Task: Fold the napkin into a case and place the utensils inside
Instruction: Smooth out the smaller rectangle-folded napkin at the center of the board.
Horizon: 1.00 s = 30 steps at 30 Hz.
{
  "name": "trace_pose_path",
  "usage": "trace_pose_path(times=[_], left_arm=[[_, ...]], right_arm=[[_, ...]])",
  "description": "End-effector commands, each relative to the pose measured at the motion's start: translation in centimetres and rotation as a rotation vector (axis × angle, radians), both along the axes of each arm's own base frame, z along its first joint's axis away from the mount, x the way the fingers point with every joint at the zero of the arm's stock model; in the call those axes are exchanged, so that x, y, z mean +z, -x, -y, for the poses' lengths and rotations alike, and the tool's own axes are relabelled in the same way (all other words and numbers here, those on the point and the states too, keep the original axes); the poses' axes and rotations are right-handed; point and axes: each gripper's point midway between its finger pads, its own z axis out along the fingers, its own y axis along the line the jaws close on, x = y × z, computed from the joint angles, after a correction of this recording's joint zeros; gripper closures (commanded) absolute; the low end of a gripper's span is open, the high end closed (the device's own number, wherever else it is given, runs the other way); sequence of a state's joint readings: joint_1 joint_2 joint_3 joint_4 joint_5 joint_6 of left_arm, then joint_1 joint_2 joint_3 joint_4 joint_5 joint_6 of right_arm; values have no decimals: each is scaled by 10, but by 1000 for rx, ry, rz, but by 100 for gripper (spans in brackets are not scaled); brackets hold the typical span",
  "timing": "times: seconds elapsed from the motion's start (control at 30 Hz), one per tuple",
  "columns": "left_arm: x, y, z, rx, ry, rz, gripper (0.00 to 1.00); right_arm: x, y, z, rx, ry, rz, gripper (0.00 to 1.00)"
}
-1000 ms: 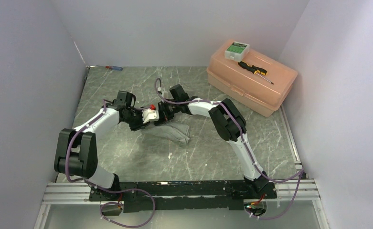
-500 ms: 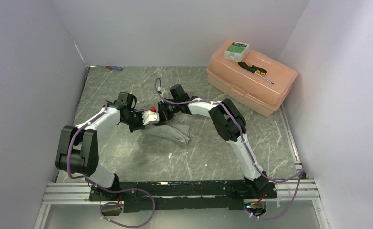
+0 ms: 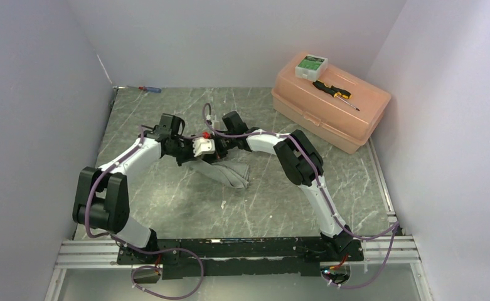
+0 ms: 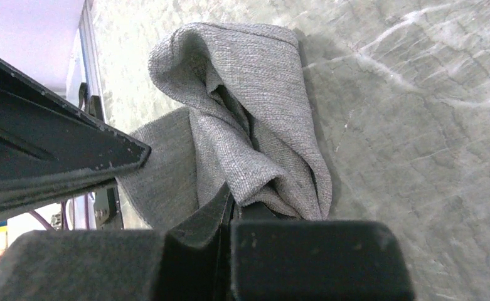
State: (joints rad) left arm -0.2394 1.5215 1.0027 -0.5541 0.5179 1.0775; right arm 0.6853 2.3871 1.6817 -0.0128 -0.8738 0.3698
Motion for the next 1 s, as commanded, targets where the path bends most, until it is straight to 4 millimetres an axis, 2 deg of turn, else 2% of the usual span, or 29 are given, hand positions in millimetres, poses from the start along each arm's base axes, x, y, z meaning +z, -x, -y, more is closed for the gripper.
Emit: trace_pose_path(times=[0.0,0.23,0.37,0.6,0.77,0.83,0.9,0.97], left_arm=[[4,-15,14,-11,25,41,97],[-8,-48,8,105,-1,69,97],[-15,-65,-1,255,6,2,97],[-24,-63,2,348,72,-101,97],[-34,-56,8,359,96,-167,97],[-38,-54,8,360,94,-183,97],[-42,-53,8,363,88,-196,97],[-43,-54,8,365,91,-199,97]], right_arm=[[27,3,-9,45,-76,48,100],[52,0,-7,58,-134,76,100],[65,-3,-2,53,-158,88,100],[70,-9,11,26,-156,105,100],[91,-26,41,-39,-136,182,99],[98,-23,54,-50,-128,224,99],[106,-11,63,-45,-138,244,100],[109,11,66,-30,-166,238,100]])
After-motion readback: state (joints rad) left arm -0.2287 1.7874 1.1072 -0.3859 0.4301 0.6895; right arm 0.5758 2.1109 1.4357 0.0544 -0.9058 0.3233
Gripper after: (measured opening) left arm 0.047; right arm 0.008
